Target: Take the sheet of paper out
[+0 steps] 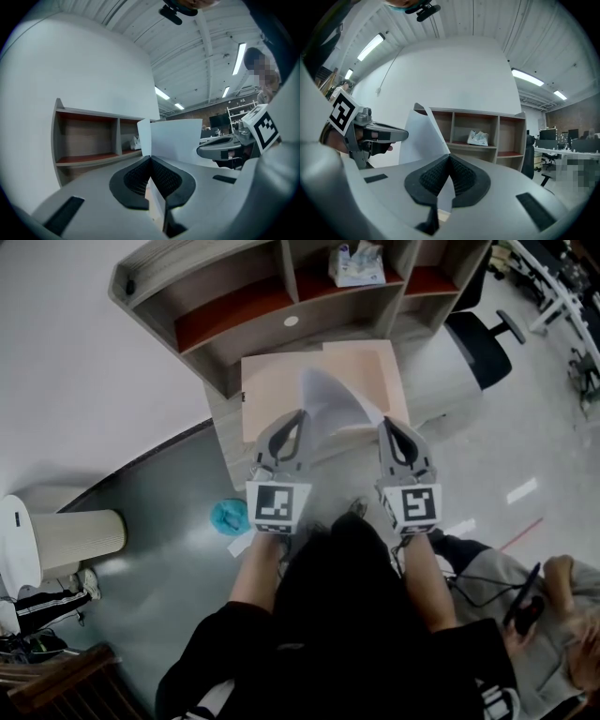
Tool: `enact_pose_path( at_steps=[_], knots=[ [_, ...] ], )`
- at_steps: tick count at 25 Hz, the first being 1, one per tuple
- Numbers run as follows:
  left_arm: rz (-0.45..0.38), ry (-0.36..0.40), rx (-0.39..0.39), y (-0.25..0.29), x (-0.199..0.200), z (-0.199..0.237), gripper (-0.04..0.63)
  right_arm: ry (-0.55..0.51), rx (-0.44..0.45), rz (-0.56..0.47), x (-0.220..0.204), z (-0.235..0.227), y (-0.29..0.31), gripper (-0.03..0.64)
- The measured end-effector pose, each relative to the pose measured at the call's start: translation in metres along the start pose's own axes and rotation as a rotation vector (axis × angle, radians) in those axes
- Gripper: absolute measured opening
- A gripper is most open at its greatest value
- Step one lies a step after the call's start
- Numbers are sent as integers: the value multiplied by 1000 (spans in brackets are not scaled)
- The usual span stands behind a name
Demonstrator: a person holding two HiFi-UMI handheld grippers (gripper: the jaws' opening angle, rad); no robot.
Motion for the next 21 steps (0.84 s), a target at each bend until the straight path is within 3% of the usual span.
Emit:
enact_pose_path(
  at_steps=[7, 21],
  knots=[
    [-5, -11, 12, -19, -2, -8, 43, -8, -10, -11, 3, 11, -19, 15],
    [-58, 44, 11, -32, 11, -8, 43, -22, -23, -29, 11, 20, -33, 15]
  ],
)
Point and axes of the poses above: the fingertips, and each gripper's own axes: y forward along the fingers, z to its left, x out of its top, the point moved 4 cm from there along -y, backward along the fingers, and after that the axes turned 10 degrees about z, right-handed, at the moved point
